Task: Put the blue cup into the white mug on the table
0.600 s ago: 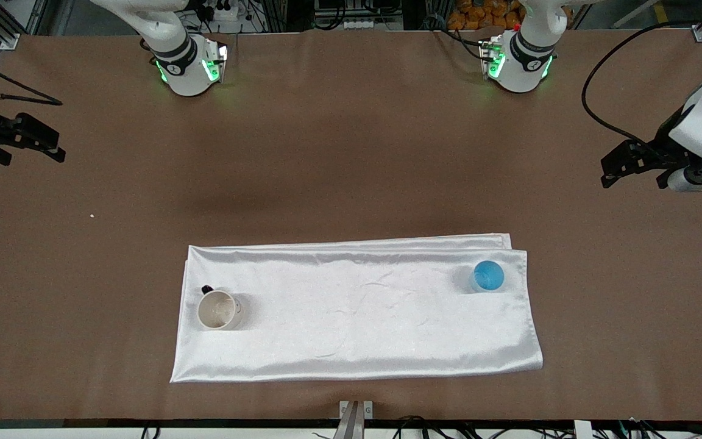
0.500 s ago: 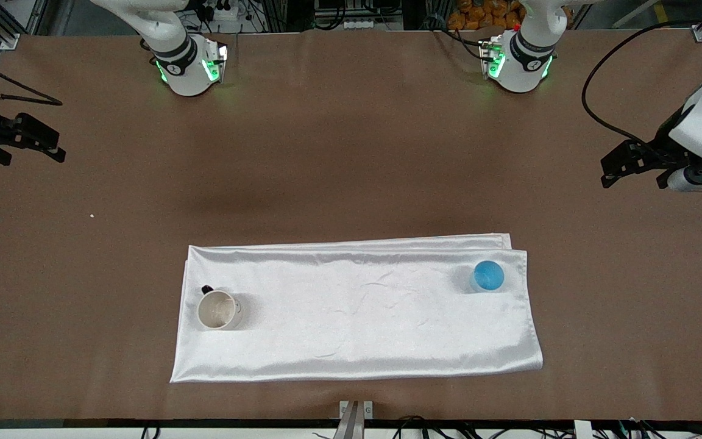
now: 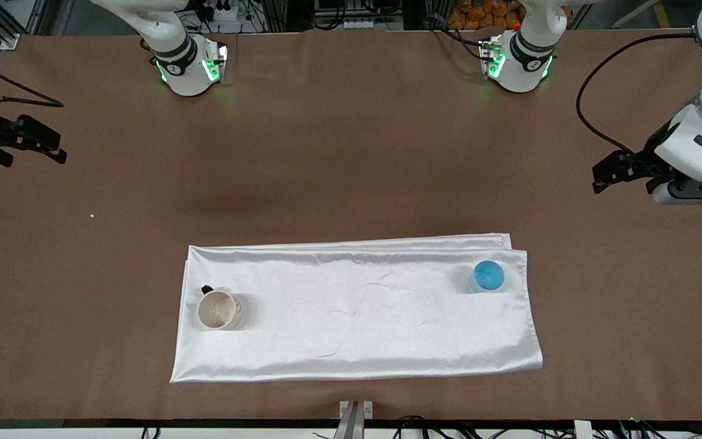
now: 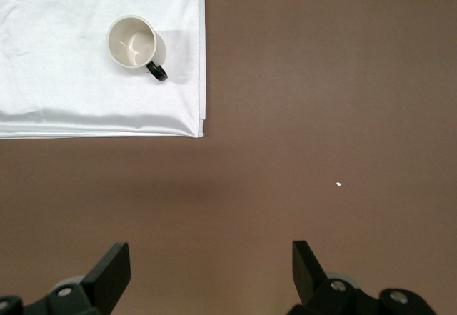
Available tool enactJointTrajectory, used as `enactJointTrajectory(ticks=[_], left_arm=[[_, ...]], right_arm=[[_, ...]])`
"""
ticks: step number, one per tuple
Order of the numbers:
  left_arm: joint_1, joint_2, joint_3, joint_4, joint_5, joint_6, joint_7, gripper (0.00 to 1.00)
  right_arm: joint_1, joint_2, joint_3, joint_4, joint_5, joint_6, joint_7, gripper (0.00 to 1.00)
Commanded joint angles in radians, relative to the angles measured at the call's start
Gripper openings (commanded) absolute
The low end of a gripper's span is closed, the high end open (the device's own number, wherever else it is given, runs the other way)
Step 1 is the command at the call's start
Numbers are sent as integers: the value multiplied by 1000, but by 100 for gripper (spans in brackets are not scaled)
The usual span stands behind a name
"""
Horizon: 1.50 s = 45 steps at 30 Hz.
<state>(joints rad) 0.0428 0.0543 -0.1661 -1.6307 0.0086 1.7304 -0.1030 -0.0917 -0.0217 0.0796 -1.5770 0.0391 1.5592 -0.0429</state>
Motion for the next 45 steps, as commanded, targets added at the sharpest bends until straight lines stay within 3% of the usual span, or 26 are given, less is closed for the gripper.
enactJointTrajectory(ticks=[1,8,22,33,45], left_arm=[[-6,70,-12,5,-15,24,-15,100],[-9,156,-35,-6,-9,96,-15,100],[-58,358,-35,-6,-9,276,-107,100],[-89,487,-33,-8,27,435,-187,100],[-96,536,-32,-15,41,474,-225,100]], right_arm=[[6,51,9,25,4,-4,3,100],[58,144,11,25,4,56,-11,100],[171,400,9,25,-28,318,-207,100],[188,586,9,69,-74,481,-379,100],[191,651,9,88,-77,567,-423,100]])
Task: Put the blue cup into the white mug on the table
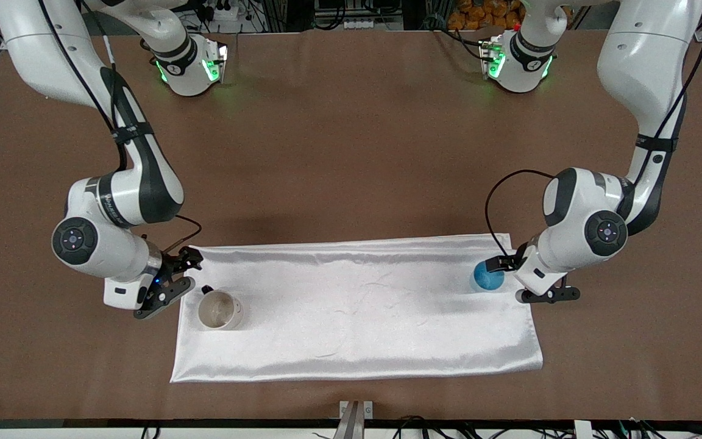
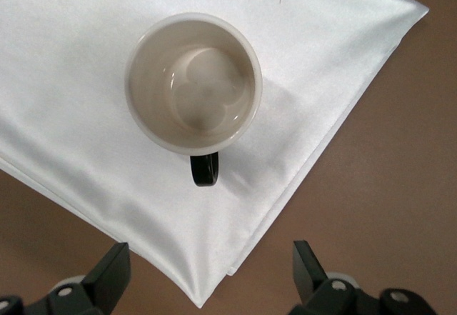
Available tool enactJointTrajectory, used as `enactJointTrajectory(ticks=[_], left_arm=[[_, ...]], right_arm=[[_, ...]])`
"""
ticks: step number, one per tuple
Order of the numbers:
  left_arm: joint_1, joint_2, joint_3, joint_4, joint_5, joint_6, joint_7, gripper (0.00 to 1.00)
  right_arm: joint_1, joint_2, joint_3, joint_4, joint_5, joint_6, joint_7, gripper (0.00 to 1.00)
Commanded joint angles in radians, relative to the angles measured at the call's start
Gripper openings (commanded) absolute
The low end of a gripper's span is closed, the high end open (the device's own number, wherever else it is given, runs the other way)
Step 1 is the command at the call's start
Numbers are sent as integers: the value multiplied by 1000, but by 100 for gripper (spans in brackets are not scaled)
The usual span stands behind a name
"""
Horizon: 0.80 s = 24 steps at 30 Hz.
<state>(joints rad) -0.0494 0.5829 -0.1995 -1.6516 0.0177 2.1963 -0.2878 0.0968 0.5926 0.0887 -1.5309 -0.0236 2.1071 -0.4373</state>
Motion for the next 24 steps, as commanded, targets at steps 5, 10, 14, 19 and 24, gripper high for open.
enactJointTrajectory(ticks=[5,10,14,19,24], left_arm=[[-4,20,2,6,34,14,-43,100],[-3,34,2,1,34,33,-43,98],[-3,44,5,0,34,45,-43,90],[-6,54,6,0,34,54,-43,75],[-6,60,6,1,34,62,-43,49]], right_arm=[[6,70,0,43,-16,88,-32,100],[9,87,0,44,-16,109,-32,100],[12,104,0,43,-16,145,-31,100],[35,124,-1,41,-16,188,-24,100],[38,145,-1,40,-16,225,-24,100]])
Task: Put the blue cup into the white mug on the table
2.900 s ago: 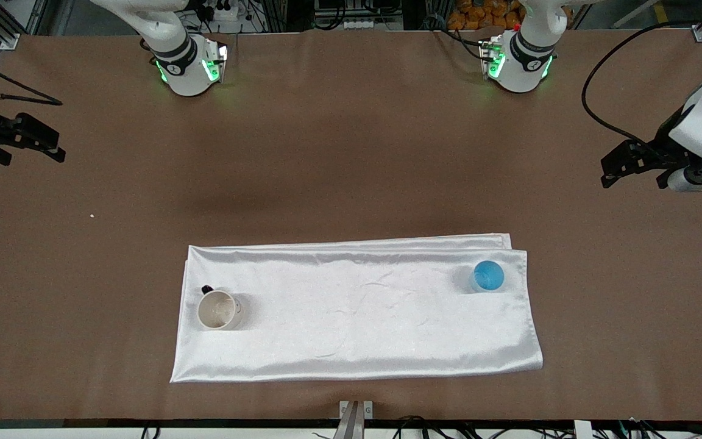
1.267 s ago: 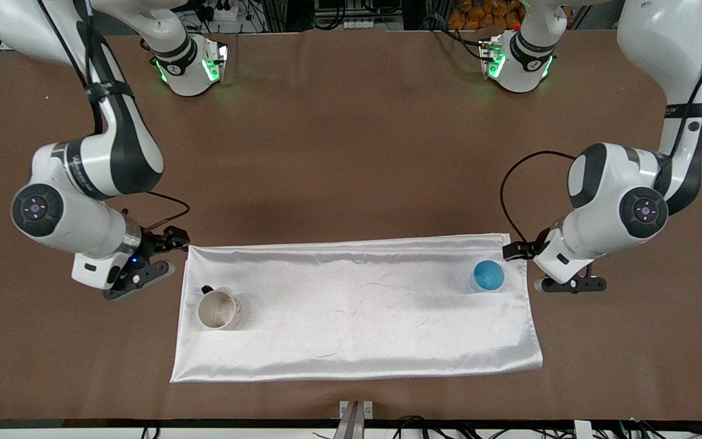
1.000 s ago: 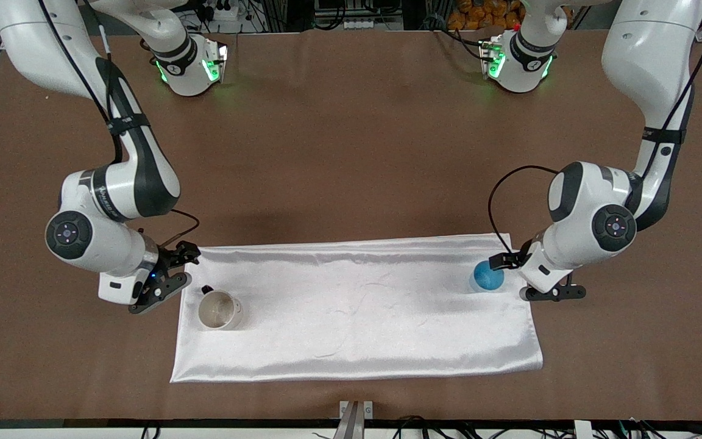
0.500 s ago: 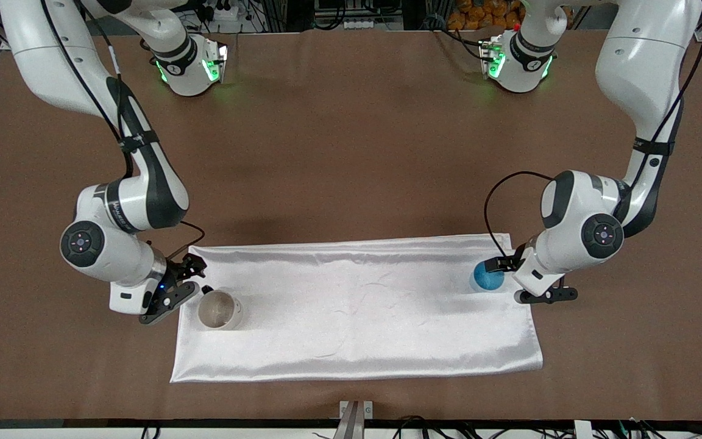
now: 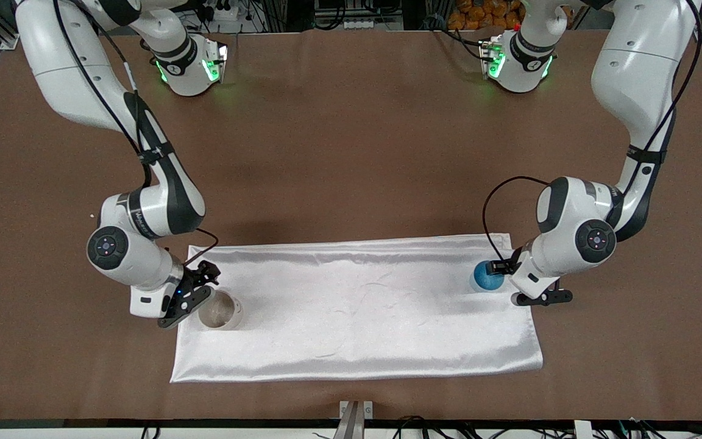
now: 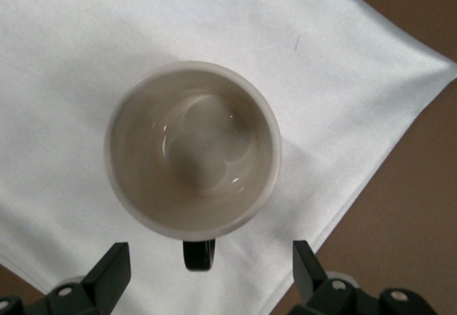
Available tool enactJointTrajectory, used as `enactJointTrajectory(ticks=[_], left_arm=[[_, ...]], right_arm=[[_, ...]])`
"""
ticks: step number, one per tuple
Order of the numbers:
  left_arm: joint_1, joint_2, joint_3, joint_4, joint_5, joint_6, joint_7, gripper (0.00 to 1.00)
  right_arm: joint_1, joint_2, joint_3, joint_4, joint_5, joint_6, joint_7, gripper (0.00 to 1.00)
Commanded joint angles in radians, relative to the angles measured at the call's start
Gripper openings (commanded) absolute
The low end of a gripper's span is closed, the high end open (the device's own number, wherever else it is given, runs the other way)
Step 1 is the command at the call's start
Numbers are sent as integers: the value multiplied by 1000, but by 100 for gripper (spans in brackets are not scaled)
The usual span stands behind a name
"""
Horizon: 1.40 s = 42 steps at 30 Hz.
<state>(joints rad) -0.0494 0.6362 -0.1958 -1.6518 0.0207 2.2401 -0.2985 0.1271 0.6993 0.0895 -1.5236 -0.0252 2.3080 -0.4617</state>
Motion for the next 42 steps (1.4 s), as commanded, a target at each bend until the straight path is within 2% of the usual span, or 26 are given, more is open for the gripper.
enactJointTrajectory(ticks=[1,6,10,11,12,13,15,16,17,20,28,37,42], left_arm=[[-6,8,3,1,31,21,-33,44],[-7,11,3,1,31,27,-33,18],[-7,13,3,1,31,27,-33,1],[-7,13,3,1,31,27,-33,0],[-7,13,3,1,31,27,-34,0],[-7,13,3,1,31,27,-33,0],[-6,13,3,1,31,27,-33,0],[-6,11,3,1,31,27,-33,0],[-6,10,3,1,31,27,-33,0],[-6,0,1,1,33,24,-31,0],[-41,-33,3,3,33,13,-30,0],[-43,-43,4,10,35,9,-27,0],[-43,-52,0,12,103,4,-30,0]], right_arm=[[8,43,-2,34,-16,33,0,100],[8,71,-4,33,-16,83,0,100],[8,83,-4,34,-16,102,0,100],[8,86,-4,34,-16,106,0,100],[8,88,-4,34,-16,110,0,93],[8,88,-4,33,-15,114,0,74],[8,88,-4,31,-15,125,1,42],[8,88,-2,31,-13,131,1,30],[8,88,-4,30,-15,136,0,20],[8,88,-4,26,-15,139,1,0],[11,86,-4,25,-13,130,11,0],[11,77,-2,28,-10,119,121,0],[11,52,-1,28,-2,42,234,0]])
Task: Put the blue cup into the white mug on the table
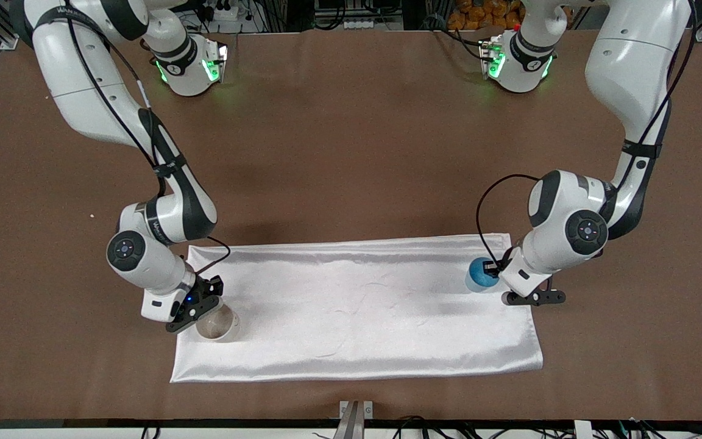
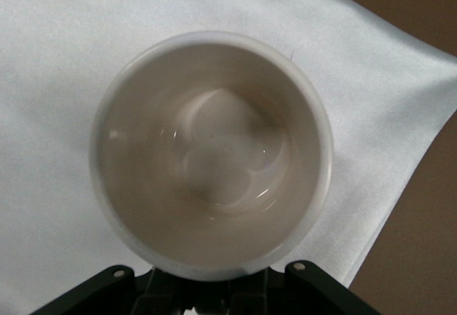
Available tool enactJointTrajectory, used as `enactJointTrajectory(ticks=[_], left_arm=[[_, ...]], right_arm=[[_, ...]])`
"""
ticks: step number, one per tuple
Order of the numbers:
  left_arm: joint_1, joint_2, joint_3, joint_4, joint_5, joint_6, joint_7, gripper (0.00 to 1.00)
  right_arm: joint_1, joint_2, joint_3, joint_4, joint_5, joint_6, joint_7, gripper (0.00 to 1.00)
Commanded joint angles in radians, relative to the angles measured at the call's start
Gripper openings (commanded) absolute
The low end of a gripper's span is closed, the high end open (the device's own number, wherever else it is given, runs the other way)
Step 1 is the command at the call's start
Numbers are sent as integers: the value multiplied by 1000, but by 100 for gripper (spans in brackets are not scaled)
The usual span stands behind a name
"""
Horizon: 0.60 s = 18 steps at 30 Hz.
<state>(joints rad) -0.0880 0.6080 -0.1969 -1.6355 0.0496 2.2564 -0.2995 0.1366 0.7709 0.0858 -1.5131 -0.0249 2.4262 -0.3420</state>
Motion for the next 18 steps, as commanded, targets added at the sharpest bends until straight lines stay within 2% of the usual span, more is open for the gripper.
enactJointTrajectory(ticks=[1,11,15,18], left_arm=[[-3,-25,-1,-4,79,-14,-30,0],[-4,-37,-1,0,82,-14,-30,0],[-4,-48,-2,-1,82,-24,-32,0],[-10,-56,-2,0,82,-37,-32,0]], right_arm=[[5,-27,3,17,-3,-94,157,0],[78,-82,3,14,-4,-200,546,0],[98,-122,3,4,-6,-249,600,0],[98,-169,5,-51,-4,-250,612,0]])
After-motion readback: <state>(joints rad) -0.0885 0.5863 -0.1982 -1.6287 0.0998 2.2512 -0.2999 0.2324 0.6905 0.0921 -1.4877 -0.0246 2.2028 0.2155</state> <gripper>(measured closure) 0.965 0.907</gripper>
